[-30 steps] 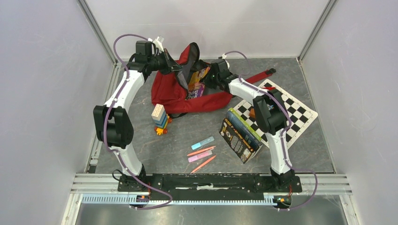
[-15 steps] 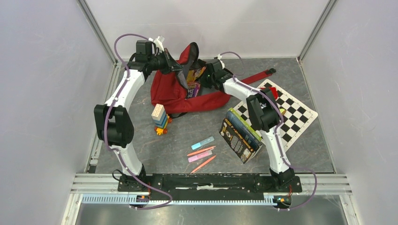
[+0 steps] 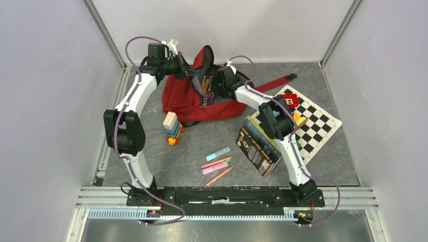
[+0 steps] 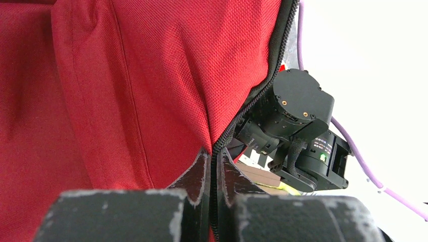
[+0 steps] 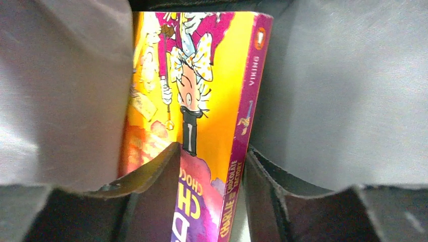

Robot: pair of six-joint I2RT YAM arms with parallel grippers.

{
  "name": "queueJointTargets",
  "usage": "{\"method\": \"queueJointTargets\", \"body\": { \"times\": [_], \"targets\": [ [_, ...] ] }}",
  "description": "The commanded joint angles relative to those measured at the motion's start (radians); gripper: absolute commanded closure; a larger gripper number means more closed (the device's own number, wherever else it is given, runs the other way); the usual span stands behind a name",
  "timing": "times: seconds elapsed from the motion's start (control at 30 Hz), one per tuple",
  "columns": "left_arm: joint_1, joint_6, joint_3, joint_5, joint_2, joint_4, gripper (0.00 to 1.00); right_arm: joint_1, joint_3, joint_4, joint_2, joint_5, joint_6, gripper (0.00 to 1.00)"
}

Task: Pack the student bag
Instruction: Place the book in the student bag.

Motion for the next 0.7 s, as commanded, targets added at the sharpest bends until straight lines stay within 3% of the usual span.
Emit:
{"method": "queueJointTargets", "body": {
  "times": [0.0, 0.2, 0.4, 0.67],
  "targets": [
    [0.001, -0.008, 0.055, 0.03, -0.003, 0.045, 0.98, 0.003, 0.016, -0.042, -0.072, 0.102, -0.137, 0.46],
    [0.001, 0.002, 0.057, 0.024, -0.008, 0.035, 0.98, 0.002, -0.02, -0.079, -0.121, 0.164, -0.173, 0.49],
    [0.001, 0.006, 0.056, 0.024, -0.008, 0.03, 0.98, 0.003, -0.04, -0.061, -0.107, 0.115, -0.139, 0.61],
    [0.001, 0.008, 0.048, 0.024, -0.014, 0.027, 0.98, 0.004, -0.026, -0.061, -0.059, 0.074, -0.093, 0.62]
  ]
}}
